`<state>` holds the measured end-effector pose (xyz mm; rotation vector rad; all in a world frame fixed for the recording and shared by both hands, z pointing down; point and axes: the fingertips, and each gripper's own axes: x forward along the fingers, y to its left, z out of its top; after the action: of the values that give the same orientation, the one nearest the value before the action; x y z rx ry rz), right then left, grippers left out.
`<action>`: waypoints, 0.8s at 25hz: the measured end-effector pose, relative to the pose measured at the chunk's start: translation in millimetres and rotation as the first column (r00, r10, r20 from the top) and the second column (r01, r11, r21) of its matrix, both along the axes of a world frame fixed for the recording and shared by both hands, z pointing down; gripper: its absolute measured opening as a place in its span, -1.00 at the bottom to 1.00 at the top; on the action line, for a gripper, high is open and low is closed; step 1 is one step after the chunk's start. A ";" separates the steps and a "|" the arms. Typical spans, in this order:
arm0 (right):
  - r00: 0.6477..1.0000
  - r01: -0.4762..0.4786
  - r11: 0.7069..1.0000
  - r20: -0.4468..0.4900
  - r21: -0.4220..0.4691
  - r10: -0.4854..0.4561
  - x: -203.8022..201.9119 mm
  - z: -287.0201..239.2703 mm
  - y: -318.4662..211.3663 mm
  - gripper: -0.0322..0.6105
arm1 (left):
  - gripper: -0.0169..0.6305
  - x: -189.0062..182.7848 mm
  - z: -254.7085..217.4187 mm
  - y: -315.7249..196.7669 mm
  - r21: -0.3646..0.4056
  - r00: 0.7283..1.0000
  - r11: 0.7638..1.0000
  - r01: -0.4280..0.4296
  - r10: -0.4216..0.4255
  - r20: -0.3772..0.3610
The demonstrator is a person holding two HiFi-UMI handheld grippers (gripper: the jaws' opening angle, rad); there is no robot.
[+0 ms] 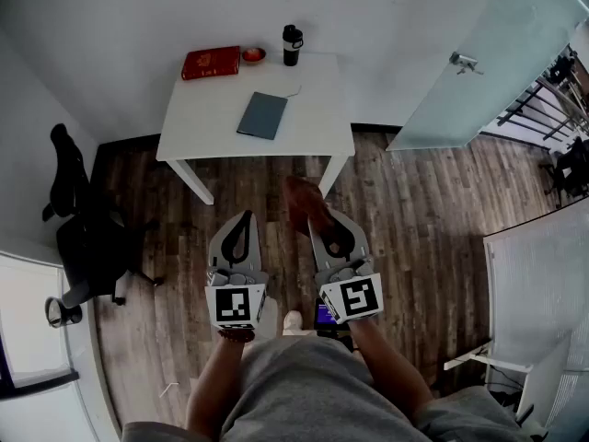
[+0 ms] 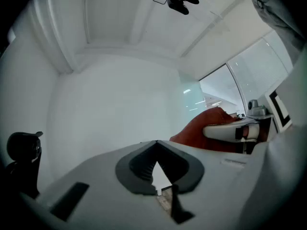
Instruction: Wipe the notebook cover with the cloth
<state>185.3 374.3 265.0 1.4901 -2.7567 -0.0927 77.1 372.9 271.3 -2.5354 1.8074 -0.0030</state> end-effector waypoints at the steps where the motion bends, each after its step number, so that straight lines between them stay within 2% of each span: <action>1: 1.000 0.020 1.000 0.019 -0.010 -0.019 -4.6 2.2 -5.6 -0.68 | -0.99 -4.9 7.4 -5.3 -0.013 1.000 1.000 -0.003 0.003 0.013; 4: 0.998 0.054 0.998 0.036 -0.024 -0.053 -16.4 9.1 -23.2 -0.66 | -0.99 -19.3 22.9 -22.7 -0.046 0.999 0.999 -0.005 0.006 0.040; 6: 0.998 0.051 0.998 0.027 -0.029 -0.050 -21.3 13.0 -36.7 -0.65 | -0.99 -26.6 21.1 -36.9 -0.040 0.999 0.999 -0.013 0.014 0.032; 12: 0.999 0.023 0.998 0.030 -0.060 -0.021 -33.7 19.1 -87.8 -0.65 | -0.99 -53.7 13.4 -88.8 -0.026 0.999 0.999 -0.036 0.036 0.000; 20: 0.999 -0.038 0.996 -0.002 -0.078 0.038 -61.4 23.4 -163.1 -0.65 | -0.99 -106.3 28.6 -157.9 -0.079 0.995 0.992 -0.098 0.100 0.026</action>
<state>123.9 211.2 288.4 1.5224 -2.6963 0.0146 -29.2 215.1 299.9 -2.6601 1.7016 -0.1112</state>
